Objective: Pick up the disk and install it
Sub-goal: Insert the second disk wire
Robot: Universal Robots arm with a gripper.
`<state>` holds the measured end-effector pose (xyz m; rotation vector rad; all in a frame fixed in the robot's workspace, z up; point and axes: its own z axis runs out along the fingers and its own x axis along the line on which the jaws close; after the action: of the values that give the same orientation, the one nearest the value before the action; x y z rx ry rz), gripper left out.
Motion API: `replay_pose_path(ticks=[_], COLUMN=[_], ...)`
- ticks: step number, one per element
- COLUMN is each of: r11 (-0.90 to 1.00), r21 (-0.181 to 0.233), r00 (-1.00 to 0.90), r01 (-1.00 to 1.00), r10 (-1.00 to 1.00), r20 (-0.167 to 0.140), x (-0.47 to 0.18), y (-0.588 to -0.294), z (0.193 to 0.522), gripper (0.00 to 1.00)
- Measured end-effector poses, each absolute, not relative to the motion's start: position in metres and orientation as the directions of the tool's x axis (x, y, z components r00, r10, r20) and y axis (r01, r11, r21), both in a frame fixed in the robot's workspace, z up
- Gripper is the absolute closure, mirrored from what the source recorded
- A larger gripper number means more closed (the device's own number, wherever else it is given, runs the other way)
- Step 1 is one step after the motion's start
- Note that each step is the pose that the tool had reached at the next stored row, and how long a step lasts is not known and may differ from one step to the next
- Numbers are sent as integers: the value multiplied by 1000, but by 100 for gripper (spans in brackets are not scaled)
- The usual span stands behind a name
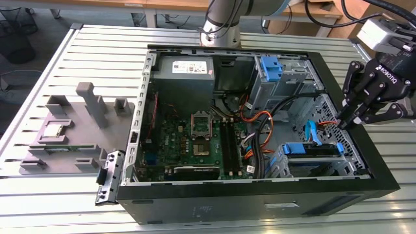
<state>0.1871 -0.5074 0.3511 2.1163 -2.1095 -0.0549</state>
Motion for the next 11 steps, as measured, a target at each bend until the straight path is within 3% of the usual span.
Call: replay_pose_path(ticks=[11], r11=[3], r21=[143], r00=[10], r01=[-990], r10=[-996], r20=[87], x=[191], y=[-507], z=[350], gripper=[69])
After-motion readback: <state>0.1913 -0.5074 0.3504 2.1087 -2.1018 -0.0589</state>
